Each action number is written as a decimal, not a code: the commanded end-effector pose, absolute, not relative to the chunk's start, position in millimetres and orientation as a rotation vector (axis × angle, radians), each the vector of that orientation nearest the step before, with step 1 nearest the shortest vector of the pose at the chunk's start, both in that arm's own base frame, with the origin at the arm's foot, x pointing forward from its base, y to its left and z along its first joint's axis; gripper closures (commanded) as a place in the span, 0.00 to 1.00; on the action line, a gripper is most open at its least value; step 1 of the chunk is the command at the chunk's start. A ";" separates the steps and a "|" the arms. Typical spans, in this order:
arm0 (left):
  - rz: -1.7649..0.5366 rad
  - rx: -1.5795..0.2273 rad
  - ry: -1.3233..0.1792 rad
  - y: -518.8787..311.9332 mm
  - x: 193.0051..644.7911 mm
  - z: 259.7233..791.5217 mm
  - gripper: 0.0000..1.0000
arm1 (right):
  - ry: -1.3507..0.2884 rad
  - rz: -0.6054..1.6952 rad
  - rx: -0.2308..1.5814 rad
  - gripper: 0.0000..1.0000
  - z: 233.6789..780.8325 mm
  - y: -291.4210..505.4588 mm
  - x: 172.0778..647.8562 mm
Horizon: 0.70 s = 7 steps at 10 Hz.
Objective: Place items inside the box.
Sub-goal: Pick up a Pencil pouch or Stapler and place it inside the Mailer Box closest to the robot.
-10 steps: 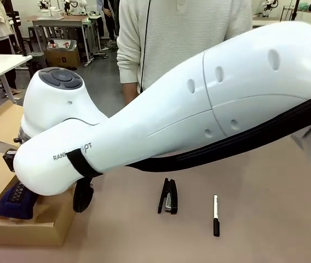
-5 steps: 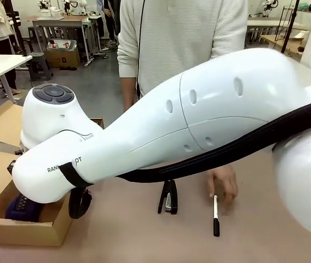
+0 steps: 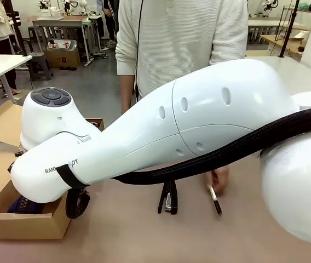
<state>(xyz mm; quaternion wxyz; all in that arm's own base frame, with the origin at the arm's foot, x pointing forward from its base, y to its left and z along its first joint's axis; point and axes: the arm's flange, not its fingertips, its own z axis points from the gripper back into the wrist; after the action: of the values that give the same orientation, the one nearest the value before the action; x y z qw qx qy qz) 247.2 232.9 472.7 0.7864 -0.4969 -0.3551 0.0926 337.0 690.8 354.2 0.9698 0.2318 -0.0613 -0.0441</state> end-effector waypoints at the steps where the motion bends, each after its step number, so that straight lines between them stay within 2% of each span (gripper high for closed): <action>1: 0.181 -1.084 -0.796 231.6 247.4 472.6 0.00 | -0.119 -0.073 0.470 0.37 359.6 697.4 335.4; 2: 0.181 -1.084 -0.796 231.6 247.4 472.6 0.00 | -0.106 -0.065 0.482 0.00 359.1 697.3 334.3; 3: 0.181 -1.084 -0.796 231.6 247.4 472.6 0.00 | -0.098 -0.069 0.484 0.24 358.4 696.9 335.0; 4: 0.181 -1.084 -0.796 231.6 247.4 472.6 0.00 | -0.090 -0.068 0.490 0.00 358.0 696.0 334.8; 7: 0.181 -1.084 -0.796 231.6 247.4 472.6 0.00 | -0.097 -0.067 0.500 0.00 363.8 691.3 334.1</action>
<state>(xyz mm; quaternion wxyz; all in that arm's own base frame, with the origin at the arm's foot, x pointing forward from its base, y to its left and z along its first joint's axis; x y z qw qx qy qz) 247.2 232.9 472.7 0.7864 -0.4969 -0.3551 0.0925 333.6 692.9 357.1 0.9691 0.2363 -0.0554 -0.0432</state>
